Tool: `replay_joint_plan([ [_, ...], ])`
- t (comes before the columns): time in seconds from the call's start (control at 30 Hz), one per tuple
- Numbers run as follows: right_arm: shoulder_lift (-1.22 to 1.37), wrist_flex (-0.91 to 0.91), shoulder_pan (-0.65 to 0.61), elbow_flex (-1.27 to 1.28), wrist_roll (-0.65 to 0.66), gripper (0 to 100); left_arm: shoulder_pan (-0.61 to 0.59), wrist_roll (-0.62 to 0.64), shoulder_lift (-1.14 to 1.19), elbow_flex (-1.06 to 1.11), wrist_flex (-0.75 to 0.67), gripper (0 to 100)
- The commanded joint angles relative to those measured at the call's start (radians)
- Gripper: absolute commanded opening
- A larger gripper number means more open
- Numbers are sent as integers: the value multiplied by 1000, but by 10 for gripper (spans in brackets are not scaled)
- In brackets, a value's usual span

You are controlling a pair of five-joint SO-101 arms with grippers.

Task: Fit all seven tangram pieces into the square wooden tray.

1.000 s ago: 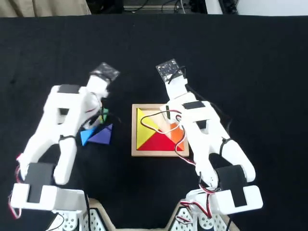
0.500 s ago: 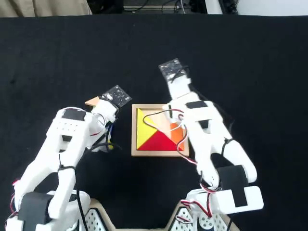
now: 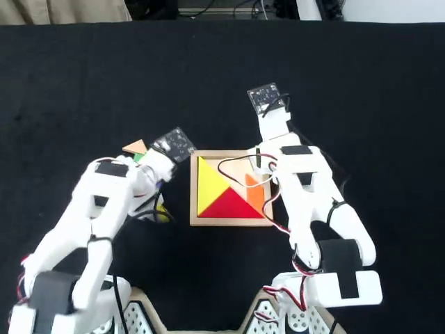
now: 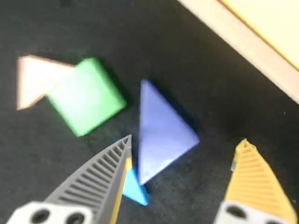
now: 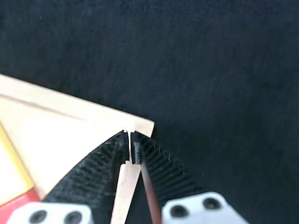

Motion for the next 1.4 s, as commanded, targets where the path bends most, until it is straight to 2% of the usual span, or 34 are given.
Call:
replay_joint_plan([
  [0.0, -41, -44, 20, -25, 2, 11, 4, -25, 107, -87, -6, 332],
  [0.23, -41, -57, 20, -19, 2, 11, 12, -25, 203, -150, -5, 330],
  [0.53, -41, -57, 20, -19, 2, 11, 16, 2, 203, -150, 0, 102],
  [0.73, -41, -57, 20, -19, 2, 11, 19, 14, 203, -148, 3, 95],
  [0.93, -41, -57, 20, -21, 2, 11, 64, 52, 118, -217, 209, 95],
  [1.07, -41, -57, 20, -21, 2, 11, 116, 60, 28, -216, 265, 95],
  [1.23, -45, -57, 25, -21, 2, 11, 128, 236, -77, -242, 264, 95],
  [1.37, -50, -57, 72, -33, 2, 11, 200, 574, -135, -294, 267, 95],
])
